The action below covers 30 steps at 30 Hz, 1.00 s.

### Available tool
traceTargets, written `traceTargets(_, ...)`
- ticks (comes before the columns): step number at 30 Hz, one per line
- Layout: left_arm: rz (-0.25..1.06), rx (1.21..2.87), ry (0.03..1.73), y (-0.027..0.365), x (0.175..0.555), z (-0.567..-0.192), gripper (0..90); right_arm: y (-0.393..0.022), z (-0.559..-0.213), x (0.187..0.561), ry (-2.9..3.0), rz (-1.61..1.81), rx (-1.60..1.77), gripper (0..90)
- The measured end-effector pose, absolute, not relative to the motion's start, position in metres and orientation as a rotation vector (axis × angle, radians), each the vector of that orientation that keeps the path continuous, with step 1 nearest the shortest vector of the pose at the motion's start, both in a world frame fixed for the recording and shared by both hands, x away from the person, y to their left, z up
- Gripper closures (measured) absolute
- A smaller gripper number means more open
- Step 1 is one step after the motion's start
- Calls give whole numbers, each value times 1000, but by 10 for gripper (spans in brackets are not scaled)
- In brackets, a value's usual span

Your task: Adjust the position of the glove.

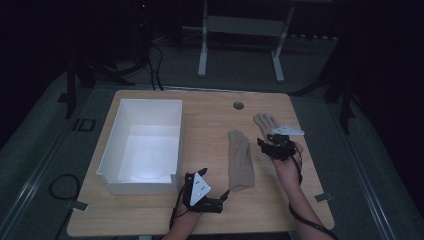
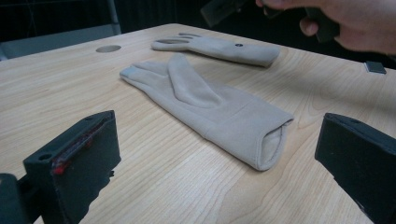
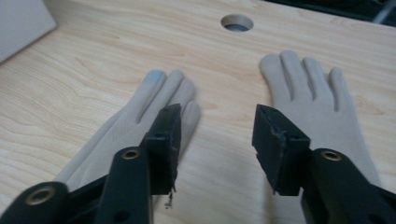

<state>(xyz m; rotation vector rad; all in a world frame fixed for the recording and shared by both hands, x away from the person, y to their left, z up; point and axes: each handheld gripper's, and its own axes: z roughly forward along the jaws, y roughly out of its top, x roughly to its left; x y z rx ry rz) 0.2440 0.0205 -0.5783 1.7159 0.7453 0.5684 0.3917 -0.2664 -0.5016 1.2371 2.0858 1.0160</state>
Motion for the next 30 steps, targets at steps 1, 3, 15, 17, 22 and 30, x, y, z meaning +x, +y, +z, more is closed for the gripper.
traceTargets(1, 568, 1713, 747, 20, 244, -578, 2, -270, -500, 393, 2074, 1008, 1236, 525)
traceTargets(3, 569, 1716, 746, 21, 244, -578, 2, -278, -498, 397, 2078, 1006, 1214, 532)
traceTargets(15, 565, 1709, 752, 21, 244, -578, 2, -321, -505, 428, 2108, 975, 1213, 490)
traceTargets(17, 564, 1708, 753, 21, 244, -578, 2, -326, -505, 433, 2108, 970, 1213, 469)
traceTargets(22, 560, 1707, 755, 21, 245, -578, 2, -329, -506, 442, 2113, 968, 1196, 445)
traceTargets(30, 557, 1706, 758, 22, 245, -578, 2, -330, -525, 460, 2180, 951, 1224, 457)
